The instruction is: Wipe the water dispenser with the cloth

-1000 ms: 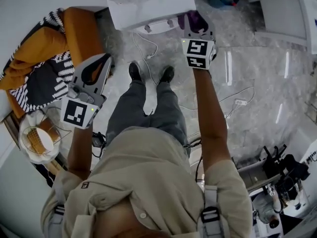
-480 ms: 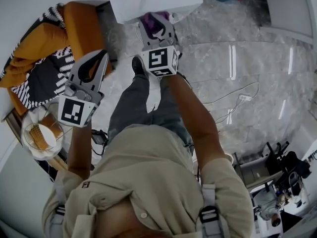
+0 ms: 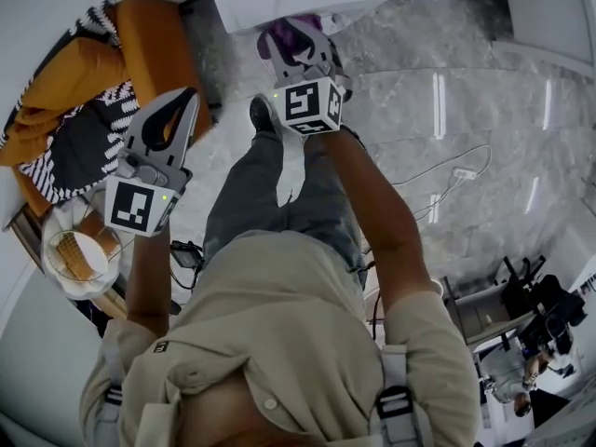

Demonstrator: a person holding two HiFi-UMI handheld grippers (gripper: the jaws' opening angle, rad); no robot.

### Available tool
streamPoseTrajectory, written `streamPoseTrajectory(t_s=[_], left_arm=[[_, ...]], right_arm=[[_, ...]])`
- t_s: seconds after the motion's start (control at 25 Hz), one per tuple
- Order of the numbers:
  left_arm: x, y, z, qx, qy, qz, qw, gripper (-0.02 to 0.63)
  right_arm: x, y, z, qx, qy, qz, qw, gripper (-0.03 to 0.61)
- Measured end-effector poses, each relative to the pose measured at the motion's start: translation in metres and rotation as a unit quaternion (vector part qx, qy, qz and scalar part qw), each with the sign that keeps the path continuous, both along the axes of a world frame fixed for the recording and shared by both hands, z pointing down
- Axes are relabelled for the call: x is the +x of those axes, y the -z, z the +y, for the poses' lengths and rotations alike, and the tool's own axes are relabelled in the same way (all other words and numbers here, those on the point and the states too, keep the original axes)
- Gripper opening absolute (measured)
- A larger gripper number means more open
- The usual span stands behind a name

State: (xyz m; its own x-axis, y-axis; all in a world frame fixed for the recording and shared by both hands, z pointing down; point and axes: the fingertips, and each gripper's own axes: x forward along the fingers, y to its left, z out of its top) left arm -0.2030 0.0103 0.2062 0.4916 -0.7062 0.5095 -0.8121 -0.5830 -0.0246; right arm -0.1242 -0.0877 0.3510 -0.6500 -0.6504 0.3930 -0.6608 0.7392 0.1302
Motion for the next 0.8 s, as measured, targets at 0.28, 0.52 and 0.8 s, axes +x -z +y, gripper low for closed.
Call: streamPoseTrajectory(t_s=[0.28,0.52,0.8], left_arm=[[0.010,-0.003,-0.001,0.002,-0.019,0.003,0.9998,0.017],[0.017,-0.007,0.000,-0.001,-0.027,0.003,0.9996,0.017],[0.010,-0.005,-0.001,0.013,-0.009,0.019,0.9997,0.017]], right_arm=[[0.152,-0.013,-0.074,-0.015,-0.206,0.003,0.978,0.126],[0.130,-0.009,-0.063,0.006,-0.163,-0.011,0.986,0.130],[0.046,-0.014,-0.021,-0.011,-0.094,-0.038,0.995,0.127]])
